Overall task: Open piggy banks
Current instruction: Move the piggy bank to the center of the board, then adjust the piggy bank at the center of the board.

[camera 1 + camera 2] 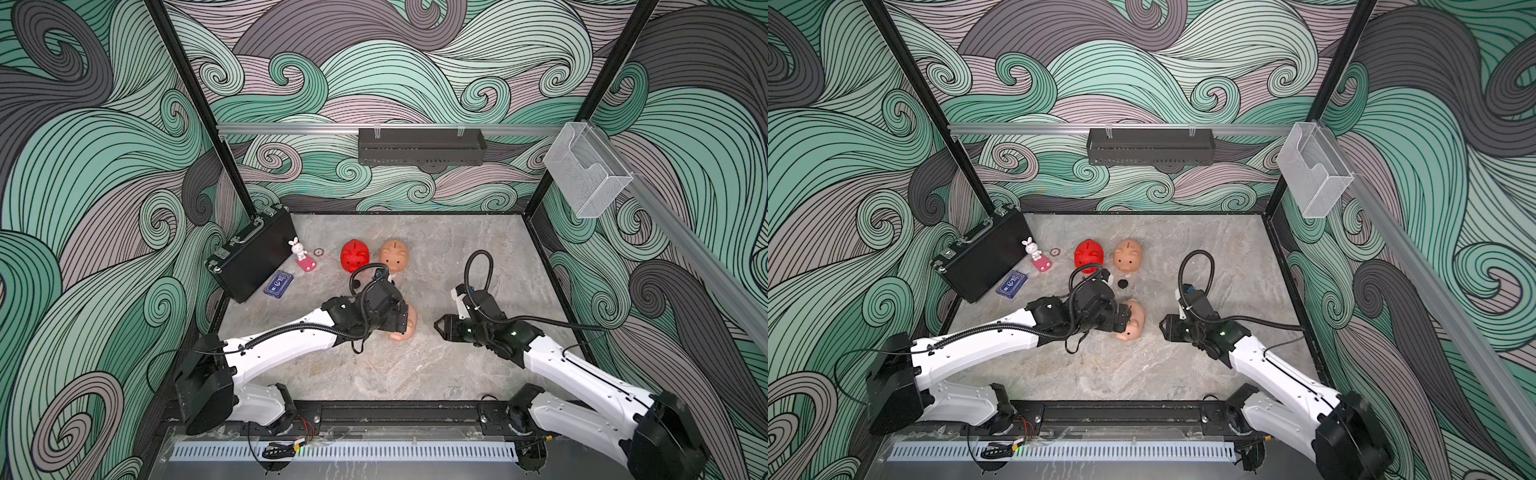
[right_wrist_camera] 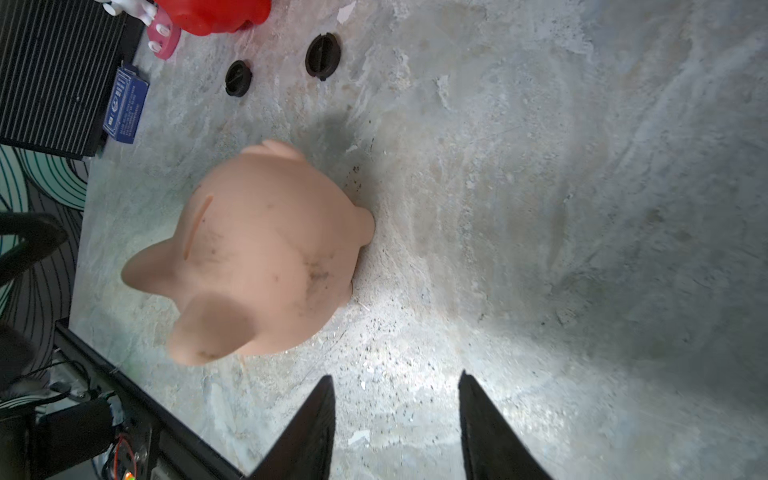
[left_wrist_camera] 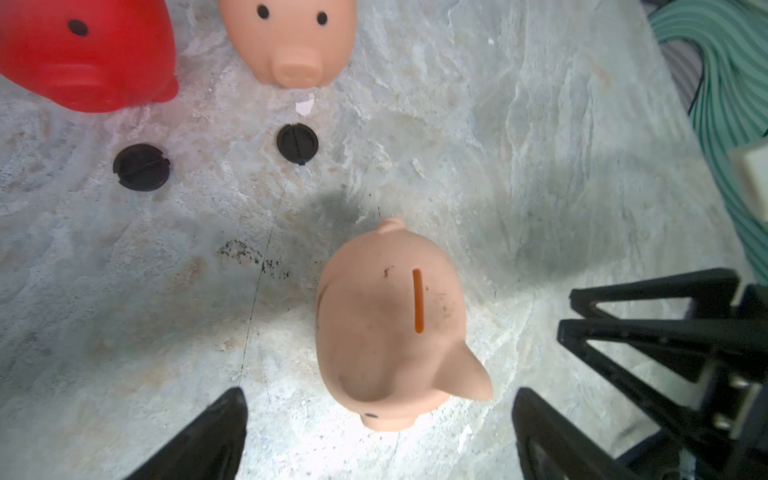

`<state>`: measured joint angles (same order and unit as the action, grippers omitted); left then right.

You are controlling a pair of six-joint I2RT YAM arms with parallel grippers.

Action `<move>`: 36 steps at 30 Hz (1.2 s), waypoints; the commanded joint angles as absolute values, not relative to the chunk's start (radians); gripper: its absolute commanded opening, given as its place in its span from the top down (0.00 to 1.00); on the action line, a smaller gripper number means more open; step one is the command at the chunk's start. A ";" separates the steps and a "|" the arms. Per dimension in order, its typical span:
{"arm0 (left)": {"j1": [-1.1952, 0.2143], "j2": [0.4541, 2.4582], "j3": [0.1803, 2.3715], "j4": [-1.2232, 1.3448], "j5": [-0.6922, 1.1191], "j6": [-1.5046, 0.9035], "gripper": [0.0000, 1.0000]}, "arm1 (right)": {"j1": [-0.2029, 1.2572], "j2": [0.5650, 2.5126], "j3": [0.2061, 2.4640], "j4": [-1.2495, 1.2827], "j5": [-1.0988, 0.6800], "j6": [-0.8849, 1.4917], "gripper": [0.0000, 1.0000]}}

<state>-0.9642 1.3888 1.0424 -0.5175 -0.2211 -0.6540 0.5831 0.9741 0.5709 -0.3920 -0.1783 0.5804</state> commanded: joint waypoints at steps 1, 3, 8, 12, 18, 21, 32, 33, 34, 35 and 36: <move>-0.961 1.468 1.135 -0.676 -0.200 -0.608 0.02 | 0.528 0.924 0.621 -0.571 -0.293 0.522 0.45; -0.967 1.506 1.182 -0.718 -0.202 -0.612 0.02 | 0.498 0.910 0.634 -0.622 -0.315 0.518 0.43; -0.990 1.593 1.273 -0.774 -0.227 -0.634 0.02 | 0.472 0.883 0.660 -0.693 -0.315 0.501 0.37; -1.008 1.651 1.335 -0.821 -0.253 -0.644 0.01 | 0.471 0.858 0.680 -0.727 -0.280 0.489 0.36; -1.023 1.709 1.386 -0.855 -0.250 -0.642 0.01 | 0.471 0.808 0.692 -0.749 -0.246 0.486 0.36; -1.028 1.735 1.408 -0.884 -0.262 -0.648 0.03 | 0.469 0.790 0.696 -0.758 -0.235 0.489 0.37; -1.037 1.800 1.452 -0.941 -0.292 -0.675 0.05 | 0.469 0.723 0.709 -0.773 -0.207 0.514 0.38; -1.039 1.805 1.452 -0.942 -0.291 -0.676 0.05 | 0.469 0.721 0.709 -0.774 -0.206 0.514 0.38; -1.040 1.807 1.453 -0.942 -0.292 -0.676 0.05 | 0.469 0.721 0.709 -0.774 -0.207 0.516 0.38; -1.042 1.810 1.455 -0.942 -0.290 -0.678 0.06 | 0.469 0.722 0.709 -0.775 -0.208 0.517 0.38; -1.044 1.813 1.456 -0.942 -0.291 -0.678 0.07 | 0.469 0.723 0.708 -0.775 -0.209 0.518 0.38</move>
